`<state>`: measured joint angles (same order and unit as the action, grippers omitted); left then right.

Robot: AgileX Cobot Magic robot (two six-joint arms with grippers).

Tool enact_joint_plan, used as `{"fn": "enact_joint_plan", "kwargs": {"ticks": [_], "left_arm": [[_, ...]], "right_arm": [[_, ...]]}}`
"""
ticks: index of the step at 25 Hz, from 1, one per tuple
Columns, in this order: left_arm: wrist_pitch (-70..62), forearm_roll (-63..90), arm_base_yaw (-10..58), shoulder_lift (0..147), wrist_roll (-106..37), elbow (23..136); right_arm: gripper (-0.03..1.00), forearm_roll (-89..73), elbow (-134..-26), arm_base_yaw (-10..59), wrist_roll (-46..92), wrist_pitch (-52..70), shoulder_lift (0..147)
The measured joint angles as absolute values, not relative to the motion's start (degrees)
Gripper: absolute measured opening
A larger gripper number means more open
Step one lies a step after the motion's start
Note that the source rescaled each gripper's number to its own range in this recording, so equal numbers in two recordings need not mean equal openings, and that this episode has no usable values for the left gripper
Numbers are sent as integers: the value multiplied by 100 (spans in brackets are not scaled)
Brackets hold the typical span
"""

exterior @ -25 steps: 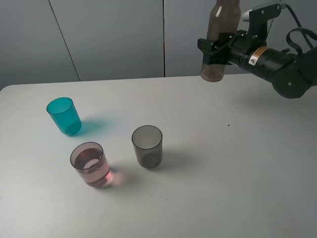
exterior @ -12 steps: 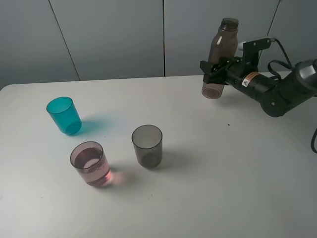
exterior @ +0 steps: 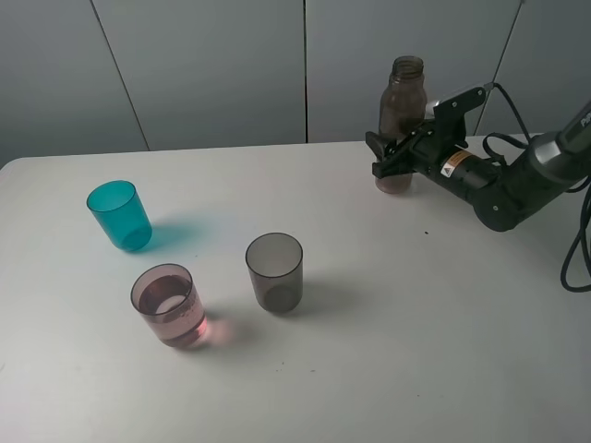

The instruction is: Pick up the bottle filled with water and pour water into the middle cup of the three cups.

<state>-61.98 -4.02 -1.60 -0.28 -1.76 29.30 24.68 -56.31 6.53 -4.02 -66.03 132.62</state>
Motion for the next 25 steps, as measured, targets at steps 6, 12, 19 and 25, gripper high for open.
{"fn": "enact_joint_plan", "kwargs": {"ticks": [6, 12, 19, 25], "left_arm": [[-6198, -402, -160, -28, -176, 2930], [-6198, -402, -160, -28, -186, 2930], [-6198, -402, -160, -28, -186, 2930], [-6198, -402, -160, -28, -186, 2930]], "right_arm": [[0, 2491, -5636, 653, -391, -6704, 13389], [0, 2560, -5636, 639, -391, -6820, 13436], [74, 2525, -5466, 632, -391, -6910, 13443], [99, 2252, -4976, 632, -391, -6910, 13244]]}}
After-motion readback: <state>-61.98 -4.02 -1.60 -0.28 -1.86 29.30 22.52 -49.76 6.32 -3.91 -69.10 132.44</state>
